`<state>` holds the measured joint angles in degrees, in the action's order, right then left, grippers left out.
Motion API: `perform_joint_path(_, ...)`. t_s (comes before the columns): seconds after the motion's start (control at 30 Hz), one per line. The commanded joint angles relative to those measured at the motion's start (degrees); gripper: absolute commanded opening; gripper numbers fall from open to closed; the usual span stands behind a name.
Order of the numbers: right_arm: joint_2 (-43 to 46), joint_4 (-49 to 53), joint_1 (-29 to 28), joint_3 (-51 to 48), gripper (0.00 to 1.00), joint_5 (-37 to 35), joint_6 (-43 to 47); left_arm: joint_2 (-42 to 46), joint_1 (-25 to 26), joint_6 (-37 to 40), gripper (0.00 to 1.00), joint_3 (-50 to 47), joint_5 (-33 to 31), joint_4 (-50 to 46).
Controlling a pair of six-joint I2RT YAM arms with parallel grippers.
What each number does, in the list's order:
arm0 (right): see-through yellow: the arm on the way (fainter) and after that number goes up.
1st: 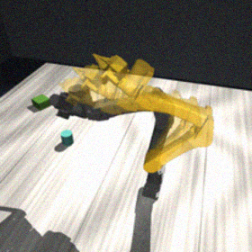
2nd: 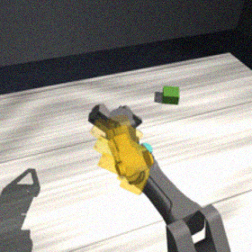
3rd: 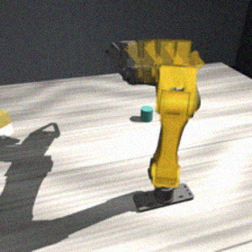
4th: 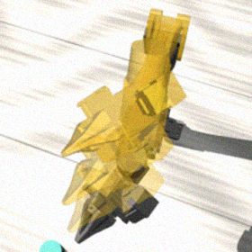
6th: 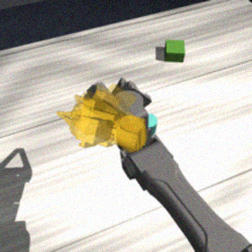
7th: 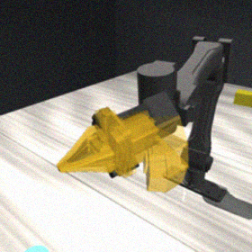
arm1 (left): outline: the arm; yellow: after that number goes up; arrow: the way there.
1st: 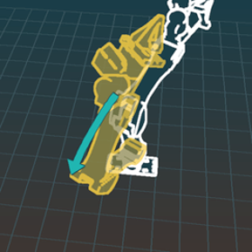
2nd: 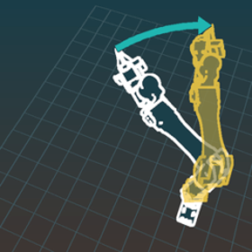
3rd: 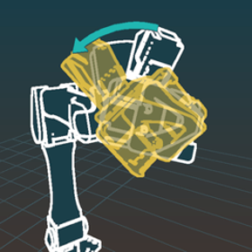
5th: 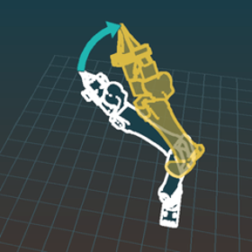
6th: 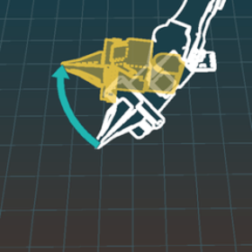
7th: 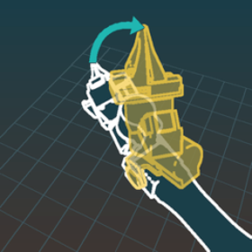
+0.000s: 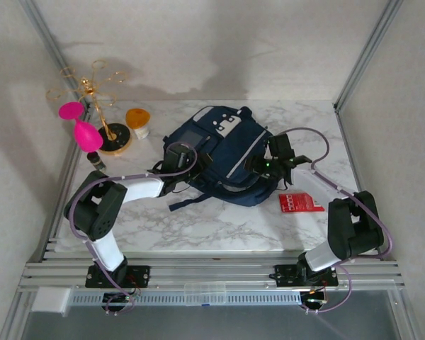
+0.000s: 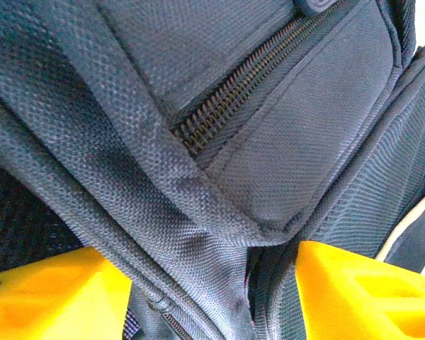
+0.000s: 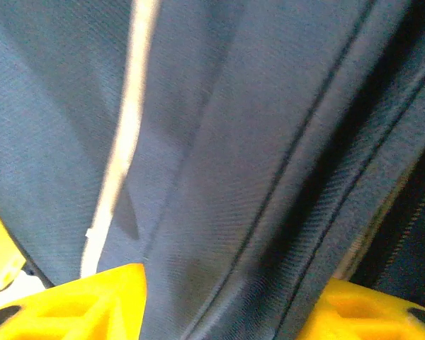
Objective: Pack the student bag
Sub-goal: Zip the student bag at the center of the table.
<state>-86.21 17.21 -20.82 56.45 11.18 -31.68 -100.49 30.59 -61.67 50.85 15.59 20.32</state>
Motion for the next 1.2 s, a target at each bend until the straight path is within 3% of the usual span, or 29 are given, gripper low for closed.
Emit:
perform_joint_path(0.0,3.0,4.3,-1.2,2.2,0.57,-5.4,2.7,-1.5,1.2,-3.6,0.51,1.4,0.2,5.3)
perform_joint_path(0.33,10.4,19.6,-9.2,0.4,0.6,-18.6,-2.9,-3.0,4.0,-8.8,0.21,3.9,-1.4,4.4)
perform_joint_path(0.6,4.0,13.0,-18.7,0.7,0.6,-17.0,-12.3,-2.1,4.7,-11.3,0.0,4.5,-3.5,2.7)
perform_joint_path(0.83,-5.2,0.7,-22.9,2.3,0.49,-18.3,-21.3,-0.5,5.6,-12.0,0.0,4.4,-5.2,1.8)
perform_joint_path(1.17,-14.4,-1.5,-24.0,6.3,0.37,-28.7,-30.1,-0.1,6.2,-13.0,0.0,4.2,-5.4,2.2)
